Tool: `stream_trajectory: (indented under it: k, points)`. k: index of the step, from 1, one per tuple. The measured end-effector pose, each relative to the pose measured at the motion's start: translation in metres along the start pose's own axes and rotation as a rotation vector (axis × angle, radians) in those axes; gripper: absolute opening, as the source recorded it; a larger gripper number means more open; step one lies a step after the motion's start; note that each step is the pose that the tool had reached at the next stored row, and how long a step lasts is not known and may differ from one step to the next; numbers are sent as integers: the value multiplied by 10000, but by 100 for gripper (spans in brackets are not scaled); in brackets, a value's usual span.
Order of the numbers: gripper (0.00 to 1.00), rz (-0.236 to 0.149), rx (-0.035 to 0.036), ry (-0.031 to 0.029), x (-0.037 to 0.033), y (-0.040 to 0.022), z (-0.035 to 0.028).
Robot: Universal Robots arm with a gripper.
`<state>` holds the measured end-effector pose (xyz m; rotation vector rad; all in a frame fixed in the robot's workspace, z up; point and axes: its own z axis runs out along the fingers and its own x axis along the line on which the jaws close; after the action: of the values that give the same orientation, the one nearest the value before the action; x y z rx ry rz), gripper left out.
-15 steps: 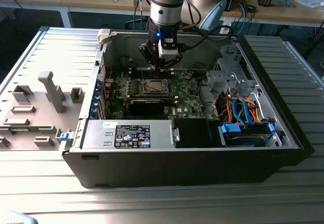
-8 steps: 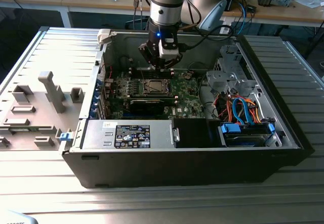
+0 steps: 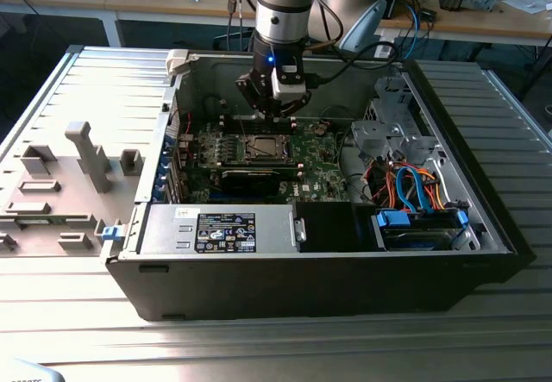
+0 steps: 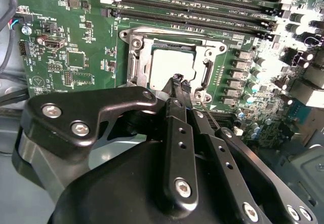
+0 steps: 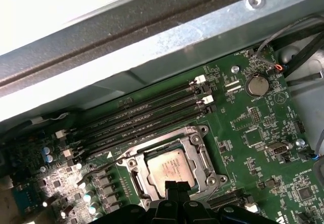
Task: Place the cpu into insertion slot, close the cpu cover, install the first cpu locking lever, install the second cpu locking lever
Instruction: 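Install the first cpu locking lever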
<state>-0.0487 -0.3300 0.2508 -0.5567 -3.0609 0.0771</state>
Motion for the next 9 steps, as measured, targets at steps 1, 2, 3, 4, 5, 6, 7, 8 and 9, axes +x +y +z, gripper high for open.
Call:
stream_trajectory:
  k: [1, 2, 3, 4, 5, 6, 7, 8, 9]
  points:
    - [11, -45, 1, -2, 0, 0, 0]
    - [11, -103, 2, -5, 0, 0, 0]
    - [11, -137, 2, -7, 0, 0, 0]
    - [11, -171, 3, -9, 0, 0, 0]
    - [11, -192, 3, -9, 0, 0, 0]
    - [11, -206, 3, -10, 0, 0, 0]
    - [11, -225, 4, -12, 0, 0, 0]
    - [11, -242, 3, -13, 0, 0, 0]
    - [11, -265, 4, -14, 0, 0, 0]
